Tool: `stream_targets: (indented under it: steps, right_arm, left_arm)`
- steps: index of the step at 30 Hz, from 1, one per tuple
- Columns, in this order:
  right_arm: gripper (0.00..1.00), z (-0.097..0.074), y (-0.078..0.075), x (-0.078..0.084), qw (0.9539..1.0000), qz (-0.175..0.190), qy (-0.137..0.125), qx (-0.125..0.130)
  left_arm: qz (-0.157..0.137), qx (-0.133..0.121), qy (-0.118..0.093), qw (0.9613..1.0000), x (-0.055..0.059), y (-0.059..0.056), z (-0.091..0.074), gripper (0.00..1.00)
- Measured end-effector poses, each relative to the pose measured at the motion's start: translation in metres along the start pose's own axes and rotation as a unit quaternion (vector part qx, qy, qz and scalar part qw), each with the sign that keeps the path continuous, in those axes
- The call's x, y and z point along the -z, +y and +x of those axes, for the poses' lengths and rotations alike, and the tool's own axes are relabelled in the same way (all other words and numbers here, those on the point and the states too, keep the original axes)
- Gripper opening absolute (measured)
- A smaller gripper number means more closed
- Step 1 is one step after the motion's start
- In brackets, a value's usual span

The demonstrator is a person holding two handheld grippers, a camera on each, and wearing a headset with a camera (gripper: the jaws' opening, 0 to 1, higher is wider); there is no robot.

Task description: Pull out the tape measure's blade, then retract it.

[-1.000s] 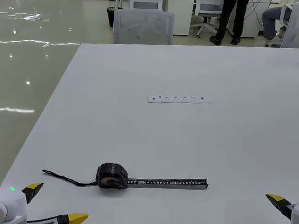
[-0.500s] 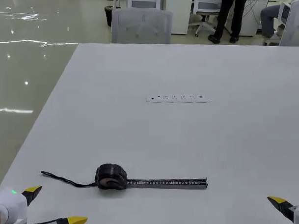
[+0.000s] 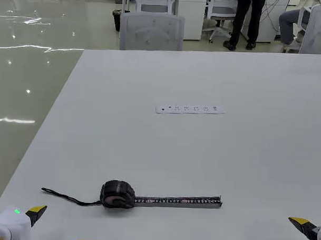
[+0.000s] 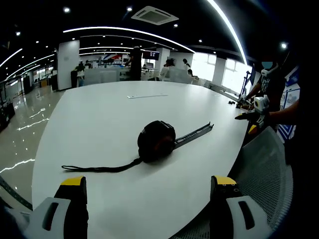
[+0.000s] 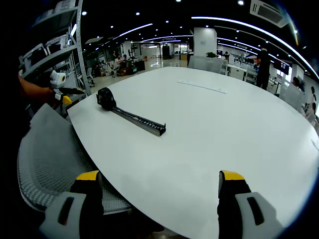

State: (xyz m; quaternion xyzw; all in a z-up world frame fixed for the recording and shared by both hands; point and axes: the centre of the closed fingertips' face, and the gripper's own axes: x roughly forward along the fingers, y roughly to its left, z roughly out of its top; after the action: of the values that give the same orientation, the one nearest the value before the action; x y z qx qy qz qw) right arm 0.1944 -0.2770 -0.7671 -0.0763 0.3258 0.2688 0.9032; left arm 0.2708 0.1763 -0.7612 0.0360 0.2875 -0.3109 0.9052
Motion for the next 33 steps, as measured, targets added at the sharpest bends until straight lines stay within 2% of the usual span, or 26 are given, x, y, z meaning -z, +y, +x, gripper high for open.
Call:
stream_targets:
  steps: [11, 15, 21, 27, 31, 33]
  right_arm:
    - [0.96, 0.006, 0.000, -0.007, 0.9998, -0.016, -0.003, -0.013]
    - [0.96, 0.009, -0.001, -0.009, 0.9996, -0.020, 0.000, -0.019]
    - [0.92, 0.014, 0.001, -0.014, 0.9985, -0.042, 0.001, -0.034]
    - [0.92, 0.019, -0.006, -0.024, 0.9969, -0.063, 0.003, -0.046]
    - [0.92, 0.021, -0.009, -0.030, 0.9954, -0.079, 0.008, -0.054]
    - [0.92, 0.024, -0.012, -0.035, 0.9931, -0.096, 0.017, -0.065]
  left_arm:
    - [-0.004, -0.009, -0.003, 0.9999, -0.005, -0.003, 0.006, 1.00]
    - [-0.006, -0.019, -0.002, 0.9998, -0.012, -0.005, 0.008, 1.00]
    - [-0.012, -0.028, -0.016, 0.9994, -0.029, -0.011, 0.012, 1.00]
    - [-0.021, -0.036, -0.025, 0.9988, -0.042, -0.018, 0.020, 1.00]
    - [-0.028, -0.035, -0.025, 0.9987, -0.044, -0.023, 0.025, 1.00]
    - [-0.025, -0.041, -0.020, 0.9986, -0.043, -0.027, 0.030, 1.00]
